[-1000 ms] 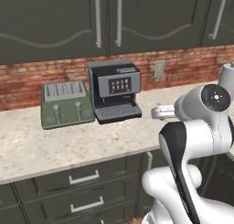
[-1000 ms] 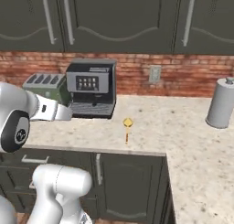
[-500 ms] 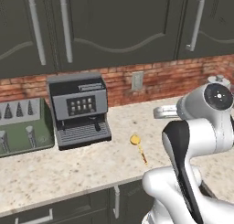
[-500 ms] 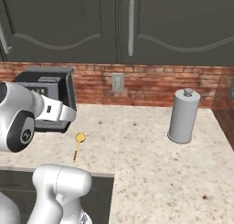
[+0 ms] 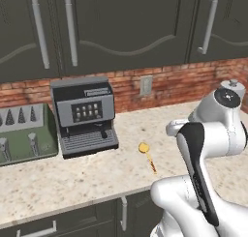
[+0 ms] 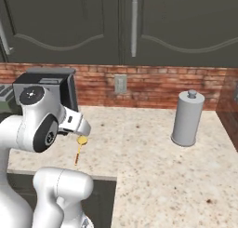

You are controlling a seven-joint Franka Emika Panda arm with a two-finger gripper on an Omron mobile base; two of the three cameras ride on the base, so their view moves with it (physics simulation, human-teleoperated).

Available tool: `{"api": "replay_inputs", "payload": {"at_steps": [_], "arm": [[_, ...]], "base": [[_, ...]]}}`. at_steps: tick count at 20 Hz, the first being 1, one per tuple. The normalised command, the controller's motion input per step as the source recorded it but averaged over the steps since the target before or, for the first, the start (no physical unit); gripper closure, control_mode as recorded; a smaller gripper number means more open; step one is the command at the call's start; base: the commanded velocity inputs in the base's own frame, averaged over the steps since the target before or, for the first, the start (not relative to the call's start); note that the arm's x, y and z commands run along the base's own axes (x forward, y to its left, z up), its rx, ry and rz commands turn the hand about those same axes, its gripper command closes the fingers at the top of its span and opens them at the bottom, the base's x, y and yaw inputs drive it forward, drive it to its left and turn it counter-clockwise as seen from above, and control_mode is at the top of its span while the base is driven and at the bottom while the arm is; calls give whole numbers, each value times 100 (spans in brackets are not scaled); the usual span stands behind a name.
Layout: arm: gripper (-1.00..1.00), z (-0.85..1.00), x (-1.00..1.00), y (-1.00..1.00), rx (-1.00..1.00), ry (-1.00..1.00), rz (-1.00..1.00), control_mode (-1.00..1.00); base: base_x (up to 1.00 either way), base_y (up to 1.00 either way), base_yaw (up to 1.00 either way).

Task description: Take the fork and place it on the left side of the plate. Then take the spoon and place it on the right side of the plate. Make sure they're directly next to the plate.

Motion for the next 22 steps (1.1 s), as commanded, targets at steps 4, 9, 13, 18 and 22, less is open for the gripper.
{"api": "replay_inputs", "payload": {"at_steps": [4, 9, 13, 18, 22], "arm": [[-100, -59, 37, 60, -8, 13, 0, -100], [-100, -57, 45, 26, -1, 10, 1, -100], [-100, -61, 38, 0, 0, 5, 6, -100], [-100, -47, 44, 0, 0, 6, 4, -100], [-100, -45, 35, 0, 0, 5, 2, -100]], "base": [[0, 0, 0], [0, 0, 0], [0, 0, 0], [0, 0, 0], [0, 0, 0]]}}
